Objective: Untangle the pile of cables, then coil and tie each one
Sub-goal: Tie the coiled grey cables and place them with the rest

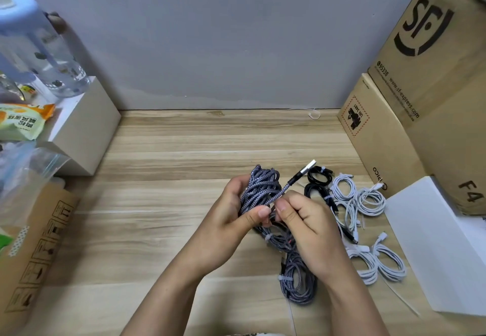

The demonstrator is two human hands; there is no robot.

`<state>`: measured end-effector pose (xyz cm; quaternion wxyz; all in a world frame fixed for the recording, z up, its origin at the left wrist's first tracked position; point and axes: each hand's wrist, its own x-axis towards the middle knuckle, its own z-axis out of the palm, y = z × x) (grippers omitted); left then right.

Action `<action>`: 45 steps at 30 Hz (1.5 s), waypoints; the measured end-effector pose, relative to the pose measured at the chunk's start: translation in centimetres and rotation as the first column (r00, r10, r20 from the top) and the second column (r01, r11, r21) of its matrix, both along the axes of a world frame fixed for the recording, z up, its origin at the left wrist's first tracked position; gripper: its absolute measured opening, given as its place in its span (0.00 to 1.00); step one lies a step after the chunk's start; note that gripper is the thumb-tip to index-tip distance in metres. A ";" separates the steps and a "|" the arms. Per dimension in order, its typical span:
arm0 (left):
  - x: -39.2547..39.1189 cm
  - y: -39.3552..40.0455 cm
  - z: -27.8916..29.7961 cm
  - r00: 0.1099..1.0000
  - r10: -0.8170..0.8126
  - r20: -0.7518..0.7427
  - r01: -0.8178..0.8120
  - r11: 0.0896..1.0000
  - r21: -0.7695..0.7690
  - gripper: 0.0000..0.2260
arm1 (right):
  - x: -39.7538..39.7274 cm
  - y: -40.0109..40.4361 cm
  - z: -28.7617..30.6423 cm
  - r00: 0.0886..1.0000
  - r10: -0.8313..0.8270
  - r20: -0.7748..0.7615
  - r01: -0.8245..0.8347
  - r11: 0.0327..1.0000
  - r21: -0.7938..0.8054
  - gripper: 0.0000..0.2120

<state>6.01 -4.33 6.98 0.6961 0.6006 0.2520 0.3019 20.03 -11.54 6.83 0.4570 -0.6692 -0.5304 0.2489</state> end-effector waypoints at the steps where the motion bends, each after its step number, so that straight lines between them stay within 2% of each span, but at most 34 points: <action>1: -0.1 0.0 0.0 1.000 -0.002 0.008 0.002 1.000 -0.017 0.18 | 0.2 -0.1 0.0 1.000 0.006 0.001 -0.006 1.000 0.001 0.17; 6: -0.1 0.0 0.2 0.999 -0.035 0.009 0.036 0.997 -0.075 0.18 | 0.5 -0.2 0.4 0.997 0.061 -0.057 -0.062 0.998 -0.015 0.14; 10: 0.0 0.1 0.1 0.999 -0.044 -0.020 0.043 0.998 -0.040 0.17 | 0.3 -0.4 1.0 0.988 0.136 0.076 -0.131 0.989 -0.068 0.11; 13: 0.1 0.2 -0.1 0.998 0.010 -0.058 -0.011 1.000 -0.020 0.15 | -0.1 -0.4 1.2 0.960 0.166 0.224 -0.140 0.982 -0.129 0.09; 15: 0.2 0.2 -0.3 0.993 0.067 -0.097 -0.066 0.998 0.017 0.14 | -0.6 -0.4 1.2 0.958 0.142 0.249 -0.108 0.983 -0.148 0.09; 18: 0.1 0.4 -0.6 0.977 0.160 -0.140 -0.149 0.985 0.089 0.11 | -1.4 -0.6 1.6 0.990 0.083 0.116 -0.064 0.986 -0.154 0.14; 20: -0.1 0.5 -0.6 0.972 0.191 -0.138 -0.179 0.979 0.098 0.10 | -1.8 -0.9 2.2 0.991 0.129 -0.045 -0.134 0.980 -0.150 0.16; 22: -0.1 0.6 -0.5 0.972 0.192 -0.136 -0.182 0.980 0.083 0.11 | -1.9 -1.2 3.1 0.971 0.195 -0.139 -0.213 0.969 -0.126 0.12; 24: -0.1 0.5 -0.4 0.972 0.187 -0.145 -0.174 0.980 0.097 0.13 | -1.8 -1.3 3.5 0.968 0.217 -0.127 -0.231 0.967 -0.109 0.09; 28: -0.1 0.4 -0.1 0.972 0.180 -0.151 -0.160 0.978 0.137 0.12 | -1.8 -1.2 3.4 0.969 0.217 -0.121 -0.229 0.969 -0.094 0.08; 32: -0.2 0.5 0.4 0.982 0.174 -0.076 -0.167 0.982 0.088 0.13 | -1.7 -1.2 3.2 0.948 0.262 -0.182 -0.278 0.958 -0.070 0.08; 34: -0.2 0.4 0.5 0.983 0.180 -0.041 -0.177 0.982 0.068 0.15 | -1.8 -1.2 3.1 0.934 0.290 -0.210 -0.308 0.950 -0.057 0.03; 35: -0.2 0.4 0.5 0.981 0.193 -0.030 -0.191 0.980 0.056 0.14 | -1.8 -1.2 3.2 0.922 0.310 -0.231 -0.328 0.944 -0.041 0.04; 38: -0.2 0.6 0.5 0.973 0.228 -0.022 -0.227 0.973 0.031 0.11 | -1.7 -1.3 3.1 0.868 0.383 -0.316 -0.397 0.918 0.024 0.24; 40: -0.1 0.5 0.6 0.969 0.247 -0.013 -0.247 0.969 0.015 0.10 | -1.7 -1.3 3.1 0.847 0.407 -0.342 -0.420 0.907 0.041 0.30; 45: 0.0 0.8 0.1 0.958 0.286 0.015 -0.286 0.958 -0.033 0.13 | -2.2 -0.6 2.9 0.945 0.259 -0.202 -0.239 0.964 0.118 0.22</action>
